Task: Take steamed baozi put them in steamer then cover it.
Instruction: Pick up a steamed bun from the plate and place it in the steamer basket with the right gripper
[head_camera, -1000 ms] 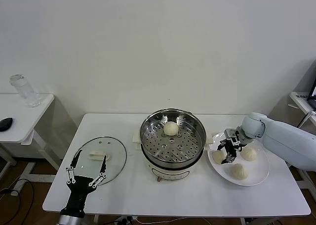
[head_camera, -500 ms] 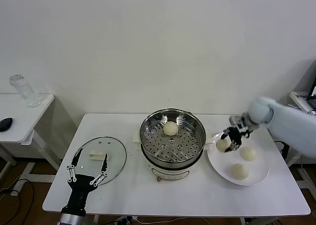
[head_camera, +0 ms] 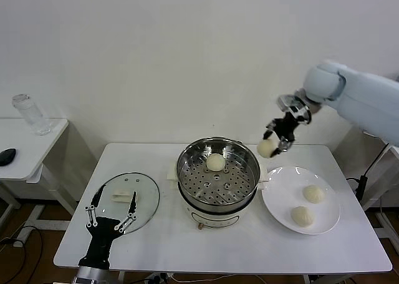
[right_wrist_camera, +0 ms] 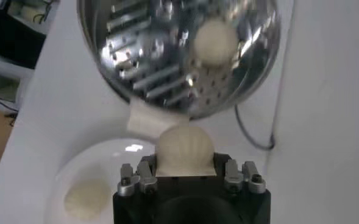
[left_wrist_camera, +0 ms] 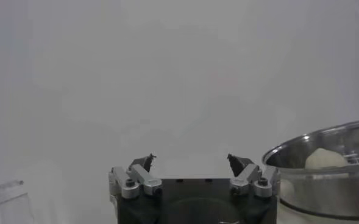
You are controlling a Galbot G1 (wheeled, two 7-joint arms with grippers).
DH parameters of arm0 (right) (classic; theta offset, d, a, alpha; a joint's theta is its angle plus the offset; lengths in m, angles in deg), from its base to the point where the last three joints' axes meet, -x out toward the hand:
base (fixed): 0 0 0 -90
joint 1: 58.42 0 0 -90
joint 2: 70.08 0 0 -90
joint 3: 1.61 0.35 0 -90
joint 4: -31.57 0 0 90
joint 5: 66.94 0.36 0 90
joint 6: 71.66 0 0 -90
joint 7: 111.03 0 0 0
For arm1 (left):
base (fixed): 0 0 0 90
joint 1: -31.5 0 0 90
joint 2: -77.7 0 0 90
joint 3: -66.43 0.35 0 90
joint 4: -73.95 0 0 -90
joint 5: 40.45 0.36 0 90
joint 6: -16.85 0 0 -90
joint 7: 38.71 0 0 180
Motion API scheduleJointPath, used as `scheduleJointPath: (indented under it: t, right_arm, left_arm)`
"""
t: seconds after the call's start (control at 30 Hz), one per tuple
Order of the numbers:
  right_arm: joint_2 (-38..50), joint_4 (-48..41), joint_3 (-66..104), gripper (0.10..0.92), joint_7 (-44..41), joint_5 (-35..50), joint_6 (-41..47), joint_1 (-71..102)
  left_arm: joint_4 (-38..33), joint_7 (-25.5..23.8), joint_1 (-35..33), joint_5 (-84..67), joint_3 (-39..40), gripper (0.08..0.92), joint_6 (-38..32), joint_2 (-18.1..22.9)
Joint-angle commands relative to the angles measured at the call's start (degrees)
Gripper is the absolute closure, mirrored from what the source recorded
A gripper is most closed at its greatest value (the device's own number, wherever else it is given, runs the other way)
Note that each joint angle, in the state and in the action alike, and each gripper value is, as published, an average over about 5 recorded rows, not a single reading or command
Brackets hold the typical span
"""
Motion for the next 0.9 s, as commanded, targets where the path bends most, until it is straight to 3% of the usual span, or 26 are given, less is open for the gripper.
scheduleJointPath:
  t: [0.03,0.43,0.9]
  right_arm:
    - [-9.32,3.69,-5.43,0.389,1.6,7.43,4.0,-6.86]
    - [-22.21,1.37,-9.17,0.389,12.87,10.66,9.75,0.05]
    - [-25.46,-1.07,-9.17,0.406,16.15,9.4,11.11,5.61]
  left_arm:
    - [0.31,0.06,0.95,-0.08,0.18,0.177,0.22,-0.07]
    - [0.77,0.35,2.35,-0.4,0.81,0.177,-0.05,0.17]
    - [0.89,0.47,2.11,-0.41,0.23,0.177,-0.39,0.29]
